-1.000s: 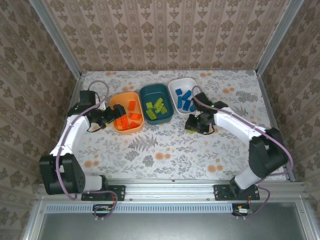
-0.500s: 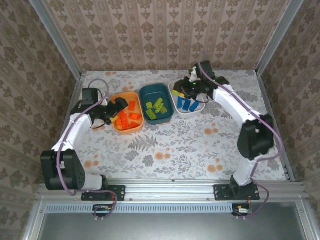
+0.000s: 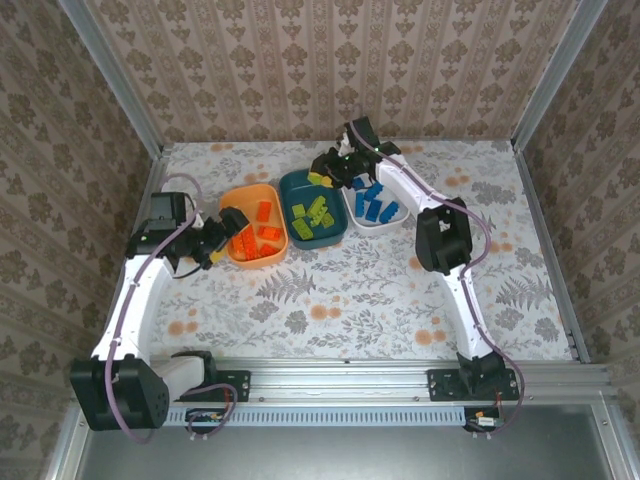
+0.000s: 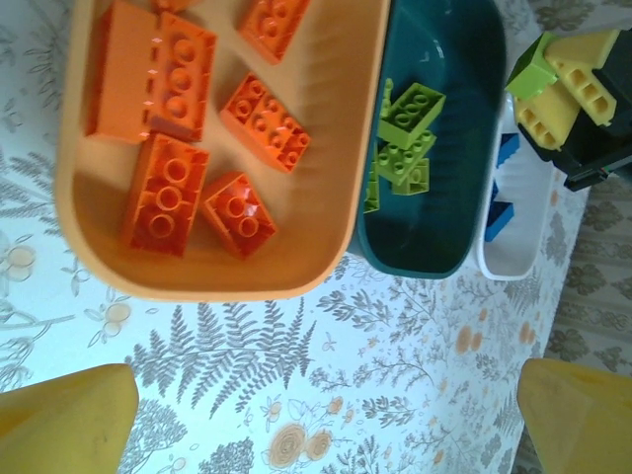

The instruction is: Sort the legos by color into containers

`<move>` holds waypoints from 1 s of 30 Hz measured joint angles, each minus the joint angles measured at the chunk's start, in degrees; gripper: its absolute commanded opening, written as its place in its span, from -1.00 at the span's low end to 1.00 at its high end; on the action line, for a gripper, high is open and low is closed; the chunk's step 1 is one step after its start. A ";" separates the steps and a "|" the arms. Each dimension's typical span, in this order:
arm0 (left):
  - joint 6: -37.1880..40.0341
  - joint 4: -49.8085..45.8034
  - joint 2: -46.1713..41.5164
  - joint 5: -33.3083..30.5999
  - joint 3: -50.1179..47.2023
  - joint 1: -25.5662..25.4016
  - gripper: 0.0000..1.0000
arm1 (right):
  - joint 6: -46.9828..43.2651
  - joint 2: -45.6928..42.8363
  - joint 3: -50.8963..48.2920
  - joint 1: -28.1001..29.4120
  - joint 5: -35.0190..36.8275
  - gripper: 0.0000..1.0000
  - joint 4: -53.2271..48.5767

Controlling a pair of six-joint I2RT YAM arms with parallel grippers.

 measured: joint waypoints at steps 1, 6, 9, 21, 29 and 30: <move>-0.33 -0.76 -0.24 -0.55 0.00 0.00 0.99 | 0.00 1.29 1.75 -0.04 0.00 -0.28 -0.85; -2.60 -2.23 -1.97 -3.08 0.00 -0.15 1.00 | -0.17 4.87 5.77 -0.15 -0.02 -0.25 -2.80; -3.87 -2.51 -2.93 -4.44 0.00 -0.35 1.00 | -0.20 6.23 7.45 -0.31 -0.07 -0.22 -4.04; -5.07 -5.77 -7.50 -7.28 -0.48 -1.20 1.00 | 0.04 9.38 12.74 -0.52 -0.17 0.15 -5.27; -4.26 -2.89 -4.11 -3.96 -1.86 3.80 1.00 | -0.22 9.27 12.46 -0.52 0.04 0.18 -5.44; -3.65 -2.82 -3.28 -3.52 -1.49 4.52 0.99 | -0.22 9.18 12.46 -0.52 0.09 0.18 -5.62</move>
